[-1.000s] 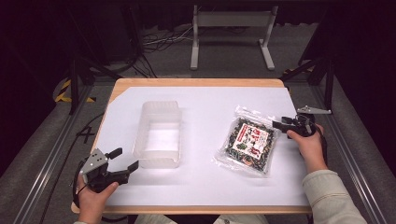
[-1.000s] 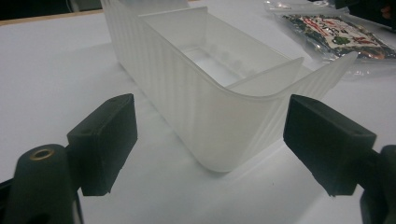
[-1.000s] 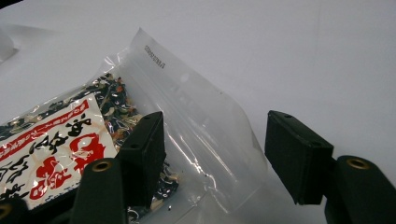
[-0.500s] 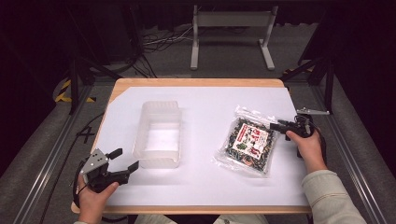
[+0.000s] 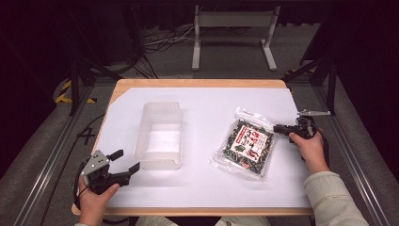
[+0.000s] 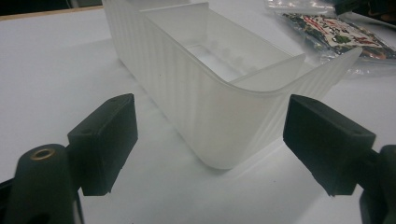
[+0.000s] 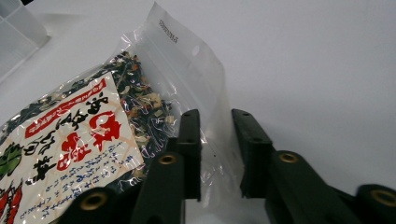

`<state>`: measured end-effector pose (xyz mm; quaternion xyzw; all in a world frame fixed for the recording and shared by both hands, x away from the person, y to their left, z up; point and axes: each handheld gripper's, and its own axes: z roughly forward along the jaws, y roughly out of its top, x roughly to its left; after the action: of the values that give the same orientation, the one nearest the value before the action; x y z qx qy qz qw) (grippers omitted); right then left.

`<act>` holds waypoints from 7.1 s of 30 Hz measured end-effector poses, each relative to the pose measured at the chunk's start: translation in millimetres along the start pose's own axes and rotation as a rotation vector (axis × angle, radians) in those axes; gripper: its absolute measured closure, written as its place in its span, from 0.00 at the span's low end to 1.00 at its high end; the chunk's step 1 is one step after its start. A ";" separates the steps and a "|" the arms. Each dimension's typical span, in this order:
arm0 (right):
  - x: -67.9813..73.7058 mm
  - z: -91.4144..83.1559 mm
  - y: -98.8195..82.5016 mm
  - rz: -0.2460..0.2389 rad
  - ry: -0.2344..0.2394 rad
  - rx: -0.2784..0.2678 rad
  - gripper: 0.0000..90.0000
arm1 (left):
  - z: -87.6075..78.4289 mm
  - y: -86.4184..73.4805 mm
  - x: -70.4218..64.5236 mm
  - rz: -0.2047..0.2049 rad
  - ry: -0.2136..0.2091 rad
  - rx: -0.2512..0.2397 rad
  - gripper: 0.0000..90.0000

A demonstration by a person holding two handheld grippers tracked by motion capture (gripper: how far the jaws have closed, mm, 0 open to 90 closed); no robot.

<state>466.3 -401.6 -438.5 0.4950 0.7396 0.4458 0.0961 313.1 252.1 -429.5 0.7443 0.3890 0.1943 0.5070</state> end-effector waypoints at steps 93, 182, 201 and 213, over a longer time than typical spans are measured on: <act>226.0 -138.1 107.0 -0.546 0.296 -0.452 1.00 | 31.5 110.4 -78.6 0.135 -0.258 -0.158 0.25; 249.5 -119.0 89.1 -0.516 0.363 -0.602 0.75 | 50.6 153.1 -128.1 0.212 -0.520 -0.383 0.82; 223.9 -137.3 77.7 -0.497 0.223 -0.661 0.69 | 43.4 184.6 -110.9 0.202 -0.427 -0.397 0.82; 213.2 -132.7 58.2 -0.485 0.201 -0.609 0.68 | 33.4 200.6 -89.3 0.168 -0.370 -0.421 0.82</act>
<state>321.6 -295.5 -253.3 0.2087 0.6749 0.6551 0.2679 357.0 125.8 -252.1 0.6751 0.1780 0.1732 0.6946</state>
